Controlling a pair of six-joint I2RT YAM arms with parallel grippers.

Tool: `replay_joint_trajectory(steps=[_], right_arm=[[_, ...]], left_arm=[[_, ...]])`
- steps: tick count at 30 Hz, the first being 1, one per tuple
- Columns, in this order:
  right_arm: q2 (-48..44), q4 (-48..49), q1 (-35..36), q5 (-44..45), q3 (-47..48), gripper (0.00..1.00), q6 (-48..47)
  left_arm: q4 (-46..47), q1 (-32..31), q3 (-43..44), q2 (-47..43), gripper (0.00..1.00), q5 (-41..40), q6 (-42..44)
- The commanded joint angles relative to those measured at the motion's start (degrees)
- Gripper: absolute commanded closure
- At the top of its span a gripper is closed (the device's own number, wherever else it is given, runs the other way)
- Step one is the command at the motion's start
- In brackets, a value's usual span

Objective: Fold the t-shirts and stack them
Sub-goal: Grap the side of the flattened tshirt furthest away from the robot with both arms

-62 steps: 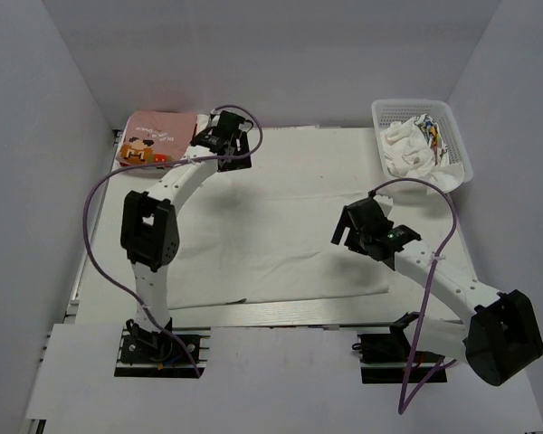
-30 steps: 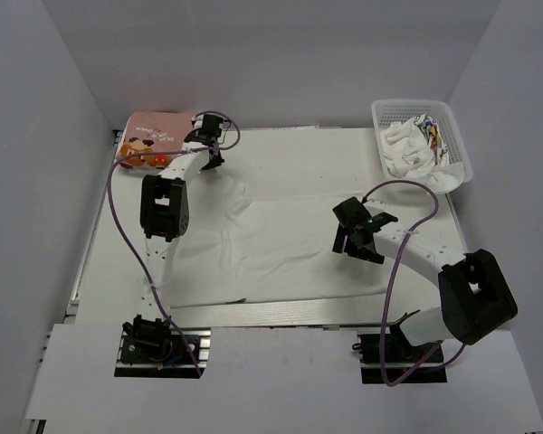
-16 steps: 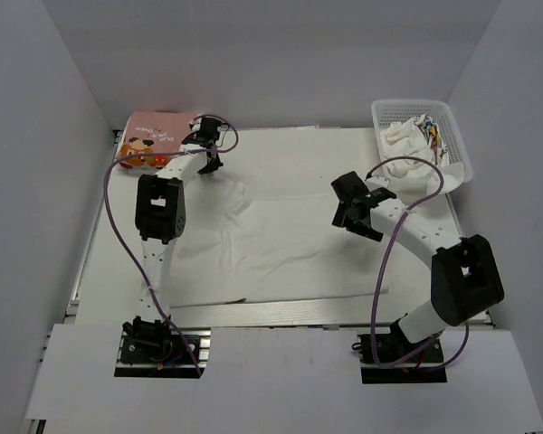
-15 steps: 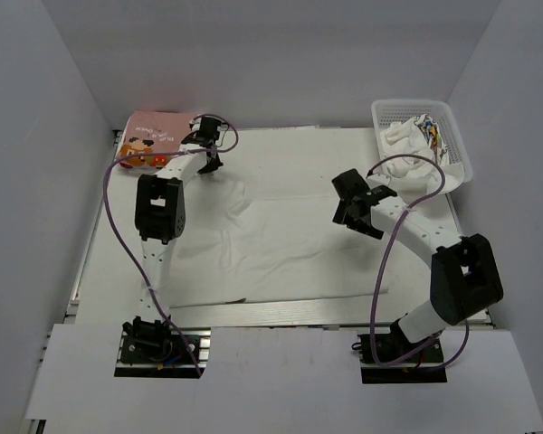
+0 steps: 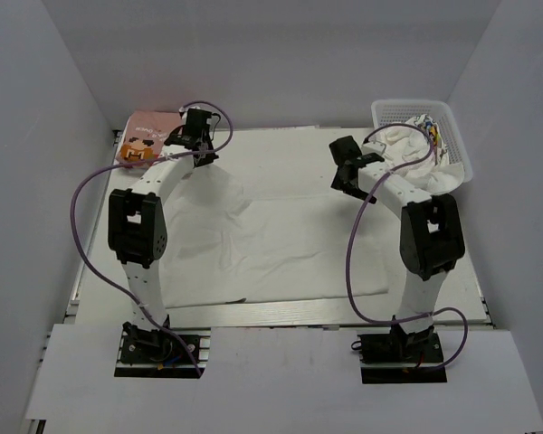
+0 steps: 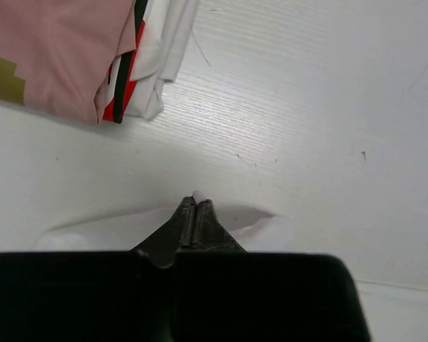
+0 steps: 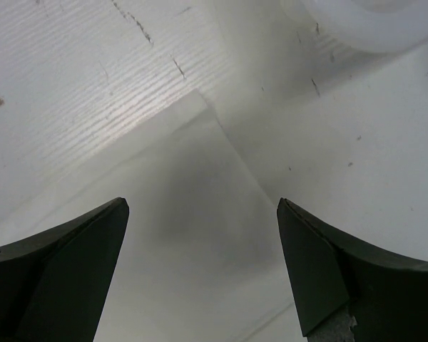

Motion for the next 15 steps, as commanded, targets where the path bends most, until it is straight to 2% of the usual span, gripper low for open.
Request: replay_joint_trajectory(steps=[1, 6, 15], right_arm=[[4.0, 3.2, -1.7, 0.6, 5.4, 0.10, -2.7], [9.6, 5.7, -2.4, 1.1, 12.4, 0.10, -5.2], [20.5, 1.3, -3.7, -0.4, 21.0, 0.10, -1.6]], left_arm=[[2.1, -0.4, -3.9, -6.4, 1.00, 2.5, 0.0], [3.9, -0.4, -11.8, -11.8, 1.00, 4.9, -0.5], [6.2, -0.4, -21.9, -20.0, 1.00, 7.8, -3.1]])
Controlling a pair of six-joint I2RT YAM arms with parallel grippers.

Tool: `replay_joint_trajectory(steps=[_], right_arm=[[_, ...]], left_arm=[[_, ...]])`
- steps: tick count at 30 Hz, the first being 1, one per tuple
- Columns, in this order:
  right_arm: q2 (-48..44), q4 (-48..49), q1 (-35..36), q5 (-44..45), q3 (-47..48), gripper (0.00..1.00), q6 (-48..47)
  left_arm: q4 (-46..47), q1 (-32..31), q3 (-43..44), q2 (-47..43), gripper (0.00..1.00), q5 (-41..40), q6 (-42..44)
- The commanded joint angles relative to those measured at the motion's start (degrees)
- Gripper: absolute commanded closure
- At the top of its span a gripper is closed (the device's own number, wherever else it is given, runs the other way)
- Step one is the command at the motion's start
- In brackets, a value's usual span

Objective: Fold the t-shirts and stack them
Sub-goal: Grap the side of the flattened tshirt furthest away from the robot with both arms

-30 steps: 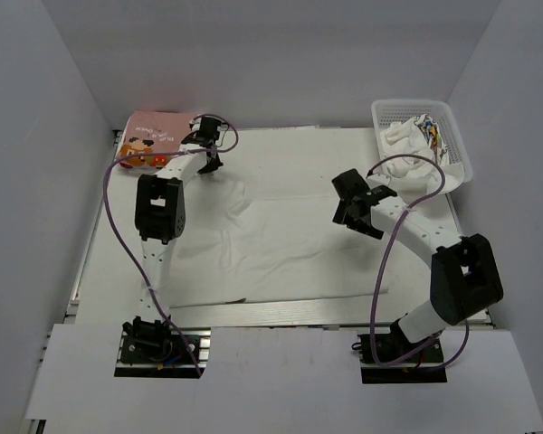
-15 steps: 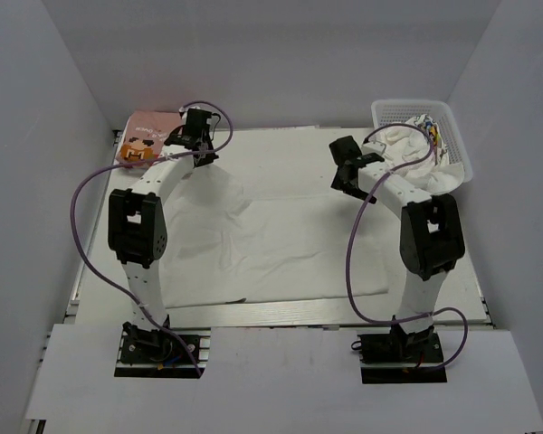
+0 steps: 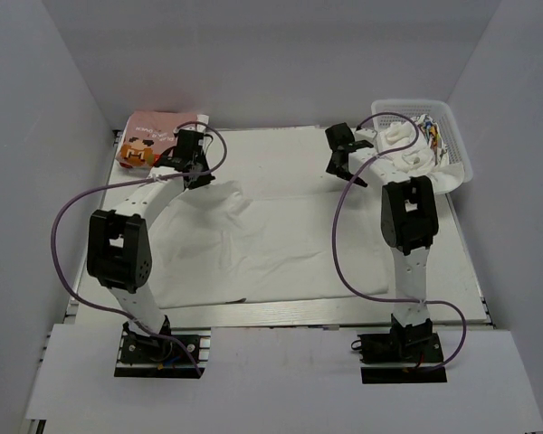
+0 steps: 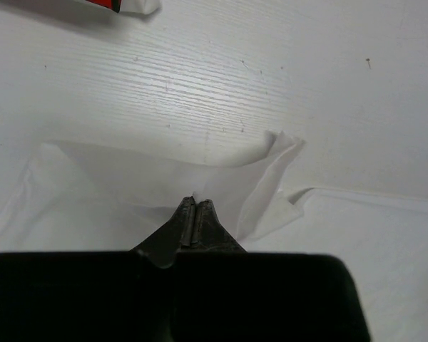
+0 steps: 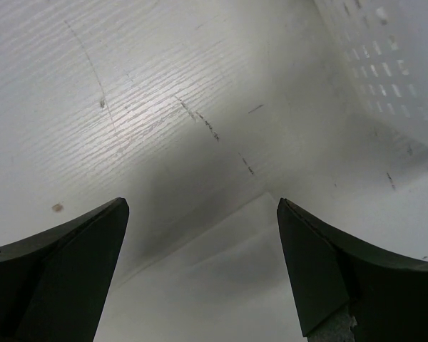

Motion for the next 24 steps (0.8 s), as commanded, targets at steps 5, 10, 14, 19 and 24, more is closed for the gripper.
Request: replay_joint_trajectory(steps=[5, 10, 14, 19, 24], right_arm=[[3.2, -2.8, -0.8, -0.1, 1.0, 0.10, 2.8], [2.8, -5.1, -0.7, 1.1, -0.8, 0.10, 4.0], [2.6, -5.0, -1.1, 2.1, -2.3, 0.11, 4.4], [3.2, -5.2, -1.3, 0.6, -2.8, 0.22, 4.8], [2.8, -5.5, -1.4, 0.3, -2.1, 0.59, 4.0]], left_arm=[[1.6, -0.1, -3.1, -7.4, 1.00, 1.6, -2.1], [1.0, -0.1, -6.4, -9.4, 1.00, 1.6, -4.0], [1.0, -0.1, -8.0, -10.7, 1.00, 2.7, -4.5], [2.0, -0.1, -11.2, -12.7, 1.00, 4.0, -4.5], [0.1, -0.1, -11.2, -13.8, 1.00, 3.5, -5.6]])
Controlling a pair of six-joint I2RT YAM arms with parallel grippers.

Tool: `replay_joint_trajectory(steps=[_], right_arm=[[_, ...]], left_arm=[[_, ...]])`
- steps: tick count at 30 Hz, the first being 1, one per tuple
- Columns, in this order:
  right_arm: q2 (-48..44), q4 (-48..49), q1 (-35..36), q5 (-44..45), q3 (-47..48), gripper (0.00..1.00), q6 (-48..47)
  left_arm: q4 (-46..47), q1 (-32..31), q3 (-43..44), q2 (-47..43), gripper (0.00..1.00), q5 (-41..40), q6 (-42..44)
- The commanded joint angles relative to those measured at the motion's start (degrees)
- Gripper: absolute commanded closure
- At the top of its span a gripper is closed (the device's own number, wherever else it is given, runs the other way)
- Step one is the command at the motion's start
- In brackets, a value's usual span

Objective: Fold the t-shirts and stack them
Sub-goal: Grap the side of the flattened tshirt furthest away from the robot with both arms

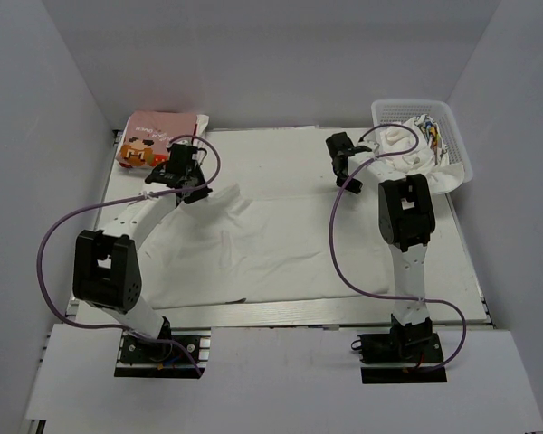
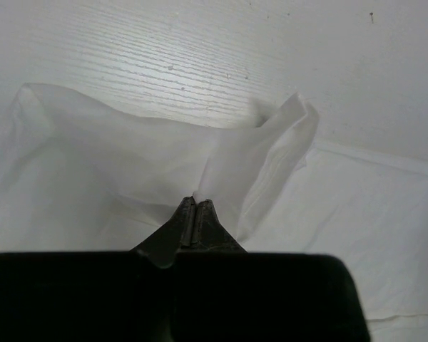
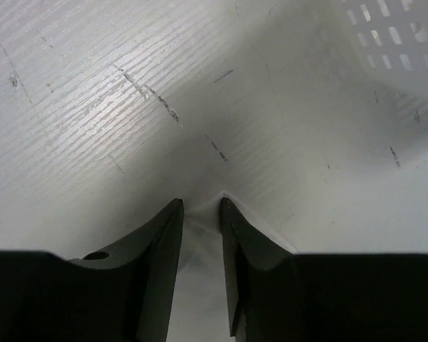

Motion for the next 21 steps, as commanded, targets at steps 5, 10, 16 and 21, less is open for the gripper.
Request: replay_joint_trajectory(steps=[5, 10, 16, 21], right_arm=[[-3.9, -1.7, -0.4, 0.5, -2.7, 0.87, -0.8], [-6.3, -0.9, -0.4, 0.5, -6.1, 1.00, -1.7], [-9.0, 2.9, 0.0, 2.0, -6.2, 1.00, -7.9], [-14.9, 7.8, 0.2, -0.3, -9.9, 1.00, -14.4]], left_arm=[[-0.5, -0.1, -1.4, -6.7, 1.00, -0.2, -2.1], [-1.1, -0.1, -1.9, -8.3, 1.00, -0.2, -3.2], [-1.6, -0.1, -2.9, -11.0, 1.00, -0.2, -3.8], [-1.7, -0.1, -4.0, -13.5, 1.00, 1.2, -3.8]])
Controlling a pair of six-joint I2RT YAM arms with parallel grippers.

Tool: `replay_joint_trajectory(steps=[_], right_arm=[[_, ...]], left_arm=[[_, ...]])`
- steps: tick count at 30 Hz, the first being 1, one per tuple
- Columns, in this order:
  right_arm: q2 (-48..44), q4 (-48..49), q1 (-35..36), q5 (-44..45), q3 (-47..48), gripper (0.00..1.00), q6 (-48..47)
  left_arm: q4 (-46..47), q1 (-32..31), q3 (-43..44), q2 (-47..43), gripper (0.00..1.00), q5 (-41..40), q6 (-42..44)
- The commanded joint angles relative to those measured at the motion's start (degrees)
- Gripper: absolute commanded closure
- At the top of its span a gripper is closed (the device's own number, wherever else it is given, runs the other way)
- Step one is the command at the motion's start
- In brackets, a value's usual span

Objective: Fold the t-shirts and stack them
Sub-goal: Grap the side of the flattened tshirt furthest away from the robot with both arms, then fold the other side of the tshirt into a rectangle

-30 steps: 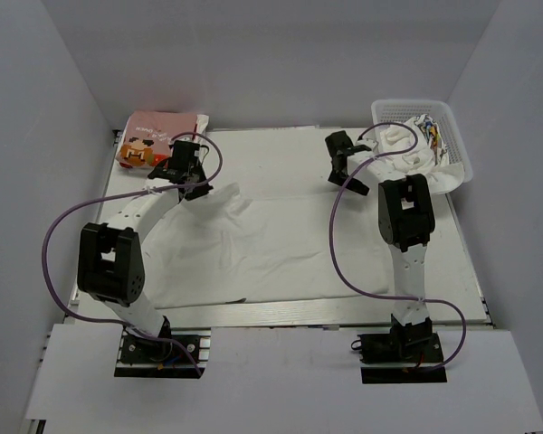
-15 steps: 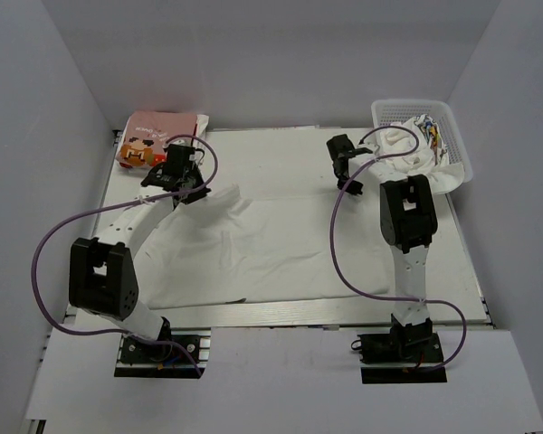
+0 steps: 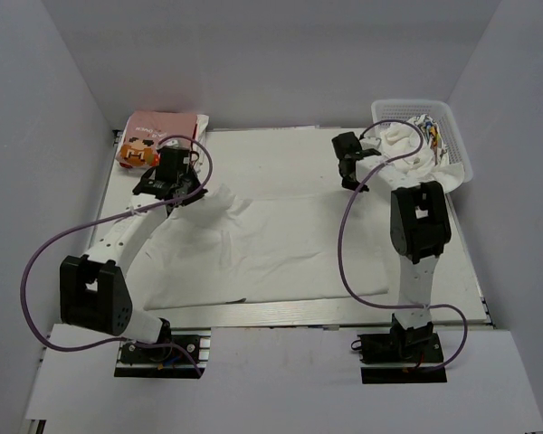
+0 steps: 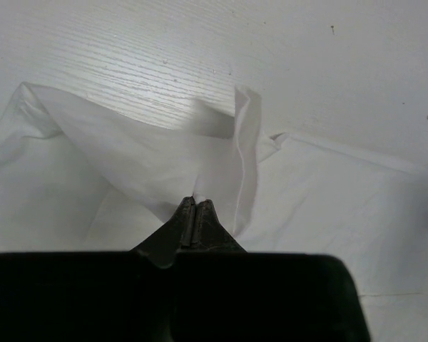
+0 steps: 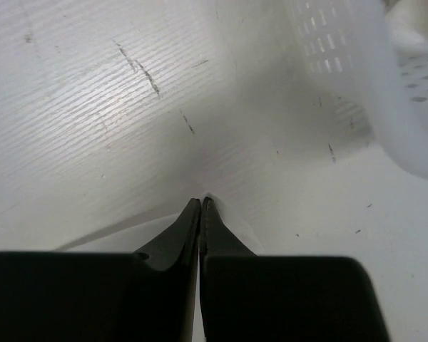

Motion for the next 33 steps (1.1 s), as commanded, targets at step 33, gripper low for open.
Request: replay_joint_trajectory(steps=[33], right_arm=[[-47.0, 10.2, 0.6, -5.3, -42.4, 1.00, -1.7]], left_arm=[[-25.5, -0.1, -19.0, -38.2, 1.00, -7.4, -14.5]])
